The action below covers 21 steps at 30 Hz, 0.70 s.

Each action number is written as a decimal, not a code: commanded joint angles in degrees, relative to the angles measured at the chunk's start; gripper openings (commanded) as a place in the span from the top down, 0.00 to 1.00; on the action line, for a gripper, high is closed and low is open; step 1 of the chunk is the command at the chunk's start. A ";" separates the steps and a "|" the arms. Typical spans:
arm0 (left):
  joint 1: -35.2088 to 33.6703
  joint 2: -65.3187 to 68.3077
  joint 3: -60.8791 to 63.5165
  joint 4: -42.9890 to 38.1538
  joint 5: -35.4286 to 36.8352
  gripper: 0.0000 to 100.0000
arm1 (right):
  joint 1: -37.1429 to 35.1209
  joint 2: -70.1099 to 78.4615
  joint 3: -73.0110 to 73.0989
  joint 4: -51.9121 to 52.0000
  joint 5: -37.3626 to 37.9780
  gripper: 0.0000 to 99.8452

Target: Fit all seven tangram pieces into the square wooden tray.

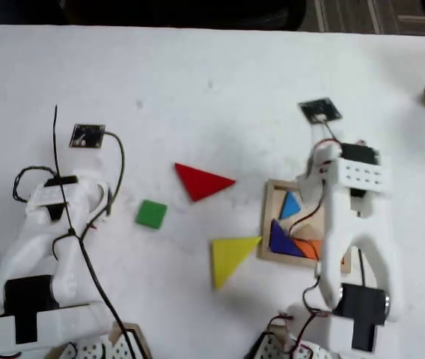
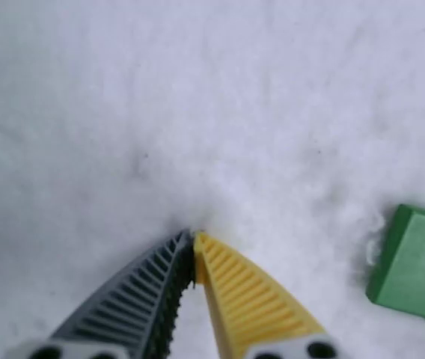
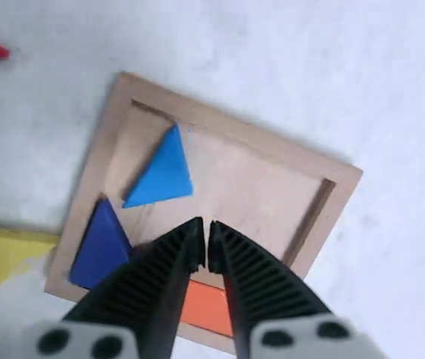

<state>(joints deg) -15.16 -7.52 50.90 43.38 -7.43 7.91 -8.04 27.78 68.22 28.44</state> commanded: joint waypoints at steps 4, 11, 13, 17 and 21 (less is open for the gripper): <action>-0.48 0.13 -2.81 -1.32 -0.53 0.97 | 2.51 7.69 1.85 -6.29 1.93 0.98; -0.48 0.13 -2.73 -1.32 -0.53 0.97 | -2.07 13.93 1.58 -13.23 1.49 0.98; -0.48 0.13 -2.73 -1.32 -0.53 0.97 | -3.47 14.37 1.49 -13.23 1.49 0.98; -0.48 0.13 -2.81 -1.32 -0.53 0.97 | -5.93 13.85 0.97 -12.97 1.41 0.98; -0.48 0.13 -2.81 -1.32 -0.53 0.97 | -9.45 13.85 0.88 -12.97 -0.70 0.98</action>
<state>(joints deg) -15.16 -7.52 50.90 43.38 -7.43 1.67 6.29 29.80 55.74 28.79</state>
